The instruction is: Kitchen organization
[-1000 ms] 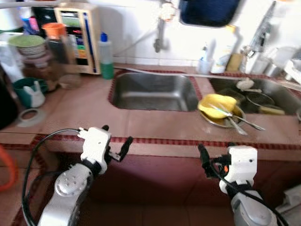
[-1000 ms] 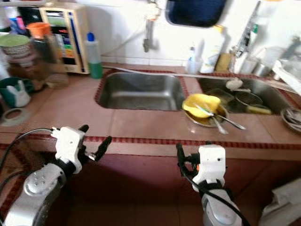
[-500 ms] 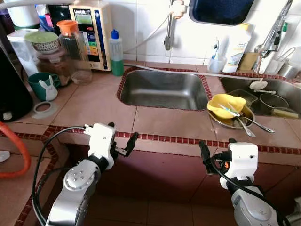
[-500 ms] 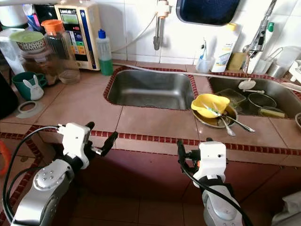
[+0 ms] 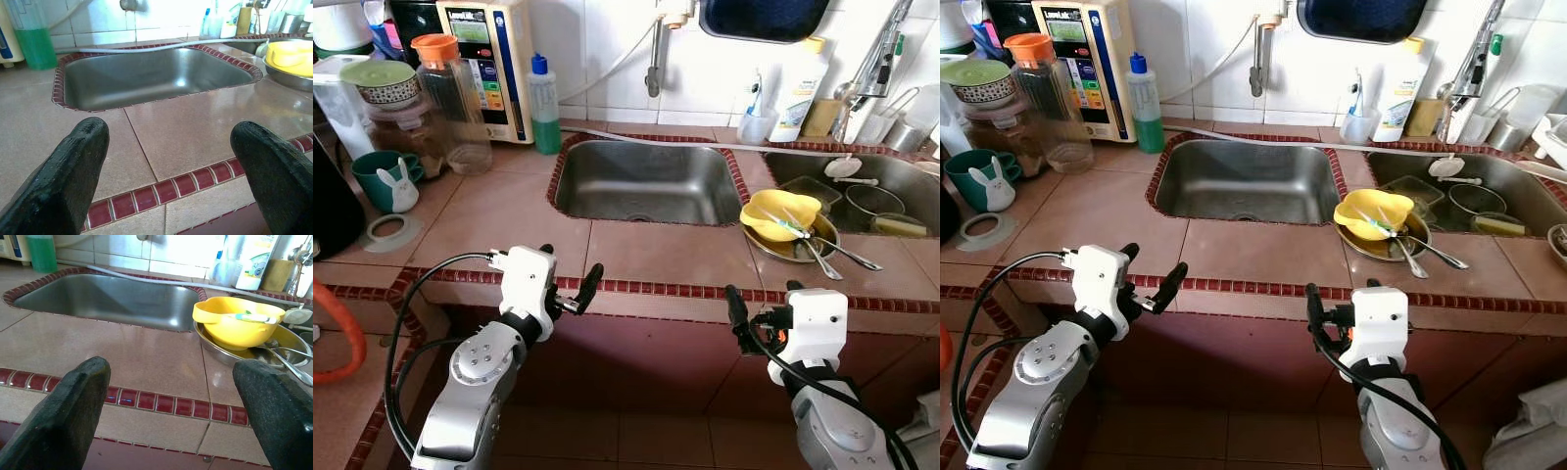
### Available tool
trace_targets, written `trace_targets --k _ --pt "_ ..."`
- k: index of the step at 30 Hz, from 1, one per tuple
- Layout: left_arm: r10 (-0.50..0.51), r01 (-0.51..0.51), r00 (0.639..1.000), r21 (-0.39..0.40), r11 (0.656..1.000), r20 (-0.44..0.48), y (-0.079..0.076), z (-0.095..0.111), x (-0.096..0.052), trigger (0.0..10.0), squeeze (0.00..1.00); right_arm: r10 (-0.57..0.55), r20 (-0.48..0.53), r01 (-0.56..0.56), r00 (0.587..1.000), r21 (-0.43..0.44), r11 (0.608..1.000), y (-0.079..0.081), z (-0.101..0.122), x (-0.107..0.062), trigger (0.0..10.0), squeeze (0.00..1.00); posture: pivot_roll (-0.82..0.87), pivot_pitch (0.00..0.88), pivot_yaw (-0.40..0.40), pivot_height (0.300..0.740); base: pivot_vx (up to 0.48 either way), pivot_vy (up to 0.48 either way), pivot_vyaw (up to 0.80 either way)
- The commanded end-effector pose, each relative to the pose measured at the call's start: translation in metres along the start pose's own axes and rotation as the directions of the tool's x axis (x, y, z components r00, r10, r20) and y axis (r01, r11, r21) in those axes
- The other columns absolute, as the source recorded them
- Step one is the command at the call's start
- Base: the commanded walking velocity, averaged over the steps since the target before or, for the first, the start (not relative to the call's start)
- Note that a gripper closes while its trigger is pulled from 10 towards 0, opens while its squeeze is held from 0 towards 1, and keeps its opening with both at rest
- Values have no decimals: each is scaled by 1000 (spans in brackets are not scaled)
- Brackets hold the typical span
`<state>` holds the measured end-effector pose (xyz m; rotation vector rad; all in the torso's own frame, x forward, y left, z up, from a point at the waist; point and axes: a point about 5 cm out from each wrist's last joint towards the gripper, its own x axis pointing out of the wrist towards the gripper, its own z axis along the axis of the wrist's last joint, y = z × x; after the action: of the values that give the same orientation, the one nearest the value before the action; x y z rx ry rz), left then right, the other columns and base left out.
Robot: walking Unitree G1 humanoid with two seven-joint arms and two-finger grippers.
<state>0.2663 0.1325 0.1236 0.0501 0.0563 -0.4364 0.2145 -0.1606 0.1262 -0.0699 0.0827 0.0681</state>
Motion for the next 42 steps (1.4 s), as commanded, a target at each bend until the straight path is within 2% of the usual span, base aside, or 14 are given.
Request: trace_targets --k 1,38,42 --pt "-17 17 1000 -6 1000 0 0 1 0 10000 0 -1 -2 1 1000 -1 1000 0 -1 -1 10000 0 102 0 -11 740 0 0 0" --pt "-64 64 998 6 998 4 -4 2 1 10000 0 -3 -4 3 1000 8 1000 3 -3 -2 10000 0 98 0 2 740 0 0 -34" --pt "-49 49 999 -1 999 17 0 6 4 10000 0 2 0 -2 1000 4 1000 4 -3 -1 10000 0 98 0 1 740 0 0 0"
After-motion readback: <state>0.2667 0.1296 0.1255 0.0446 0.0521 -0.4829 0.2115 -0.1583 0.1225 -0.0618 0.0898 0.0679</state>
